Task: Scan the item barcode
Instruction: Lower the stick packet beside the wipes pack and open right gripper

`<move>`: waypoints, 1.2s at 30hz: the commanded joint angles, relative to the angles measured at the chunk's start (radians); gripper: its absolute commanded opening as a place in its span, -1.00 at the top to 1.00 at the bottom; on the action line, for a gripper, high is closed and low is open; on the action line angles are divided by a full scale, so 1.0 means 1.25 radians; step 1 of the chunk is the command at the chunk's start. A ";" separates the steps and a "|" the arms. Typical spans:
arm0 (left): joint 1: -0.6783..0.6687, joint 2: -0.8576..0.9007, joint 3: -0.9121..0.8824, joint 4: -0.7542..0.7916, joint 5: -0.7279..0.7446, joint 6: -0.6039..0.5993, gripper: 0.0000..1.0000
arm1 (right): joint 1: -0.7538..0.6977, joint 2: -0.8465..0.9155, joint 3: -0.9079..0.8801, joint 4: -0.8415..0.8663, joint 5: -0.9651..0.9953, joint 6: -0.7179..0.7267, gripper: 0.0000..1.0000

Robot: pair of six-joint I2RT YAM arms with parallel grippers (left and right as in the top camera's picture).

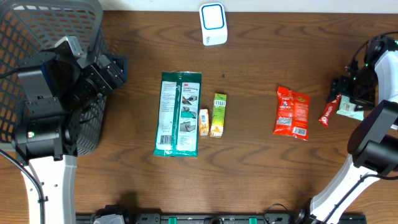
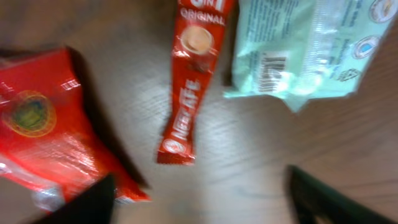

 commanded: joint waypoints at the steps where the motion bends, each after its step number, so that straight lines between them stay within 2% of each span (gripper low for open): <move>1: 0.003 -0.001 0.010 0.002 -0.007 0.005 -0.85 | 0.004 -0.007 -0.011 0.047 -0.090 -0.002 0.83; 2: 0.003 -0.001 0.010 0.002 -0.007 0.005 -0.85 | 0.005 -0.007 -0.023 0.063 -0.099 -0.002 0.98; 6: 0.003 -0.001 0.010 0.002 -0.007 0.005 -0.86 | 0.005 -0.007 -0.096 0.128 -0.104 -0.002 0.98; 13: 0.003 -0.001 0.010 0.002 -0.007 0.005 -0.85 | 0.005 -0.007 -0.265 0.333 -0.157 -0.026 0.98; 18: 0.003 -0.001 0.010 0.002 -0.007 0.005 -0.86 | -0.002 -0.008 -0.250 0.316 -0.066 -0.040 0.98; 22: 0.003 -0.001 0.010 0.002 -0.007 0.005 -0.85 | -0.004 -0.008 -0.220 0.290 -0.052 -0.025 0.98; 26: 0.003 -0.001 0.010 0.002 -0.007 0.005 -0.85 | -0.004 -0.008 -0.218 0.284 -0.042 -0.025 0.87; 32: 0.003 -0.001 0.010 0.002 -0.007 0.005 -0.86 | -0.004 -0.009 -0.213 0.251 0.054 -0.001 0.78; 36: 0.003 -0.001 0.010 0.002 -0.007 0.005 -0.86 | -0.002 -0.009 -0.212 0.248 0.014 0.001 0.77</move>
